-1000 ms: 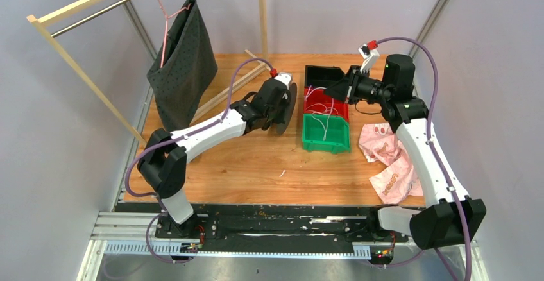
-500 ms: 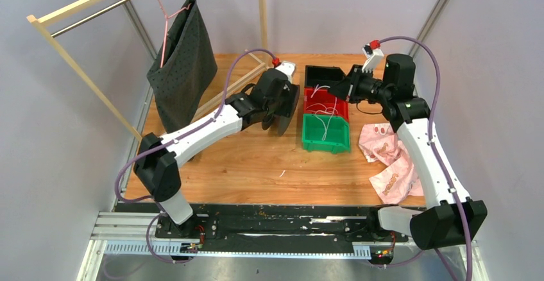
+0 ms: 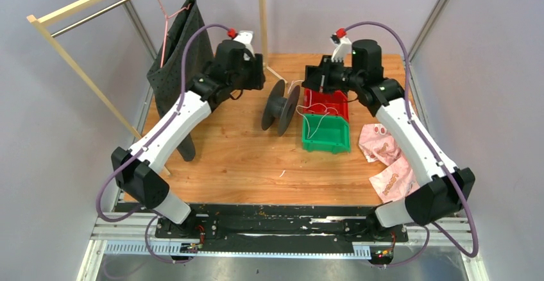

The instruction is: Wrap the cables

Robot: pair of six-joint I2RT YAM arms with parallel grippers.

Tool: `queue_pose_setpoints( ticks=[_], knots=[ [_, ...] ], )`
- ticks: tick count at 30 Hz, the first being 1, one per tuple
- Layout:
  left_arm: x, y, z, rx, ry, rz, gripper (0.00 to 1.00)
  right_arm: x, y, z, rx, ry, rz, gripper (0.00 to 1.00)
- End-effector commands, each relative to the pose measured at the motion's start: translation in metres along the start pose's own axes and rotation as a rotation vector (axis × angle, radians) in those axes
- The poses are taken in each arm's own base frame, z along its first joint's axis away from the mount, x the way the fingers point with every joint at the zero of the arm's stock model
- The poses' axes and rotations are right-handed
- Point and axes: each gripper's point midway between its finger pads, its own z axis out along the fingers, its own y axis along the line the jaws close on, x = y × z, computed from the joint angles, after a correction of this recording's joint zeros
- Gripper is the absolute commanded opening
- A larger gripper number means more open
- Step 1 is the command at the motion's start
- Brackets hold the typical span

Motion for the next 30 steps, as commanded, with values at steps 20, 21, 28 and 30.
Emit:
queue_pose_setpoints(
  ticks=[20, 21, 28, 30],
  knots=[
    [0.057, -0.018, -0.003, 0.309, -0.032, 0.031, 0.82, 0.024, -0.004, 0.079, 0.057, 0.160, 0.218, 0.01],
    [0.057, -0.017, -0.002, 0.305, -0.056, 0.032, 0.83, 0.024, -0.003, 0.080, 0.054, 0.163, 0.232, 0.01],
    [0.055, -0.012, 0.008, 0.253, -0.108, 0.068, 0.83, 0.026, 0.005, 0.090, 0.014, 0.204, 0.338, 0.01],
    [0.054, -0.012, 0.011, 0.249, -0.108, 0.069, 0.83, 0.027, 0.007, 0.093, 0.006, 0.221, 0.366, 0.01]
  ],
)
